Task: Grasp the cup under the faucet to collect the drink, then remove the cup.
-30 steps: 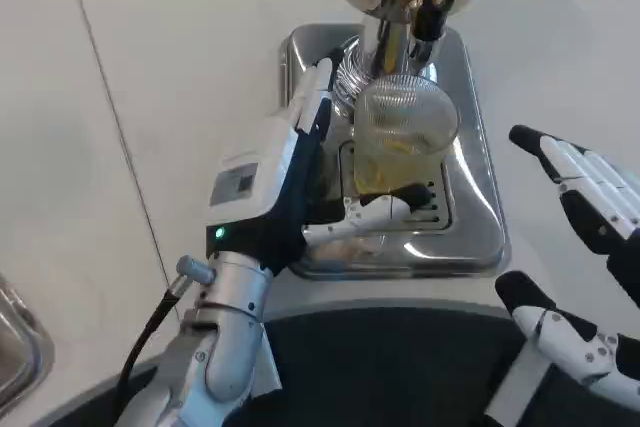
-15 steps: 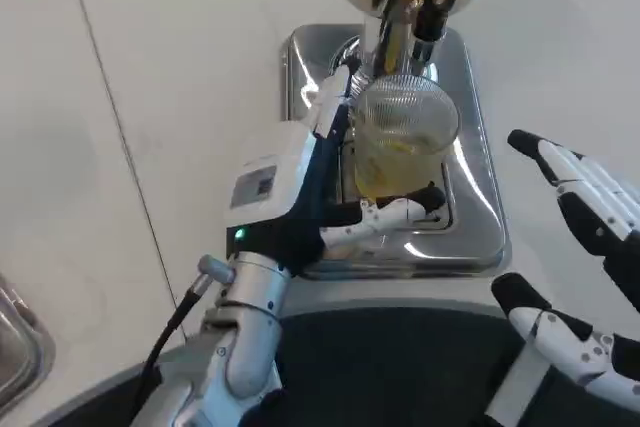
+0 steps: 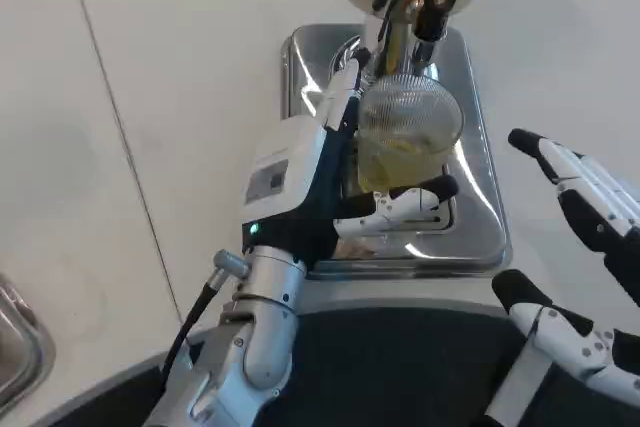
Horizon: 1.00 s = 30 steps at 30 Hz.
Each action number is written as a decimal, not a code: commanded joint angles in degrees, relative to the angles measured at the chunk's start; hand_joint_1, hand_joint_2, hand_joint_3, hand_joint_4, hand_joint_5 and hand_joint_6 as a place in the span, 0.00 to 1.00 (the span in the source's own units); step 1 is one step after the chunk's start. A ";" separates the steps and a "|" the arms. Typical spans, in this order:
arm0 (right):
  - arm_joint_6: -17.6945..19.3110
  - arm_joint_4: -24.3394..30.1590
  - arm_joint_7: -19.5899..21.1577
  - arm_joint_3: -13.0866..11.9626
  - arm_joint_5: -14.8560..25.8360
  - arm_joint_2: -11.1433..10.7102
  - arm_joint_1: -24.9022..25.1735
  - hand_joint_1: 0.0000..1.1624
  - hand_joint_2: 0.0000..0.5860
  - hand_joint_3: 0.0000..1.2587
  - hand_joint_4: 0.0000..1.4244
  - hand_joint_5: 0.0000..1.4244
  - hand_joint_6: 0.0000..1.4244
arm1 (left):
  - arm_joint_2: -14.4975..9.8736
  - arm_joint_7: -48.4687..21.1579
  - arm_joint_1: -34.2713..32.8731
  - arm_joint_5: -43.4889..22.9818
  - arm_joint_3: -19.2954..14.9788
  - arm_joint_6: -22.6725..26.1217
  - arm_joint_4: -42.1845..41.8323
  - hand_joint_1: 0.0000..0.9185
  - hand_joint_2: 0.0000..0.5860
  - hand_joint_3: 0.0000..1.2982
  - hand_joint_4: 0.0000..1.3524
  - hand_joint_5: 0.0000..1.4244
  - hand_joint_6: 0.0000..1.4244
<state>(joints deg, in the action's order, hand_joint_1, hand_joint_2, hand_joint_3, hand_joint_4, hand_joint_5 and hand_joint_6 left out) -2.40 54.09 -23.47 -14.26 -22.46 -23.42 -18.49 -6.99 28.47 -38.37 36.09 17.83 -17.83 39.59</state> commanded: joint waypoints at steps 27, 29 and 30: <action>-7.16 2.73 -1.63 -1.14 -0.13 -0.44 0.11 0.26 0.75 0.02 0.00 0.03 0.05 | 8.22 10.38 0.56 -0.49 1.31 7.90 -0.48 0.77 0.07 0.76 0.88 1.00 1.00; -7.45 2.60 -1.82 -0.68 -0.28 -0.65 0.57 0.27 0.75 0.02 0.00 0.03 0.05 | 8.04 10.48 0.81 -0.24 1.03 8.56 -1.30 0.79 0.04 0.77 0.87 0.99 1.00; -7.56 2.46 -1.83 -0.44 -0.31 -0.70 0.88 0.27 0.75 0.02 0.00 0.03 0.06 | 7.95 10.54 0.93 -0.13 0.93 8.86 -1.66 0.80 0.03 0.78 0.87 0.98 1.00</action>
<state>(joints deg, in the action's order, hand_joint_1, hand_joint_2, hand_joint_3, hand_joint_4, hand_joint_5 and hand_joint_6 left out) -9.40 56.56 -24.79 -15.15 -22.40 -23.40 -18.03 1.07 38.57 -38.58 35.76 19.01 -10.21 39.34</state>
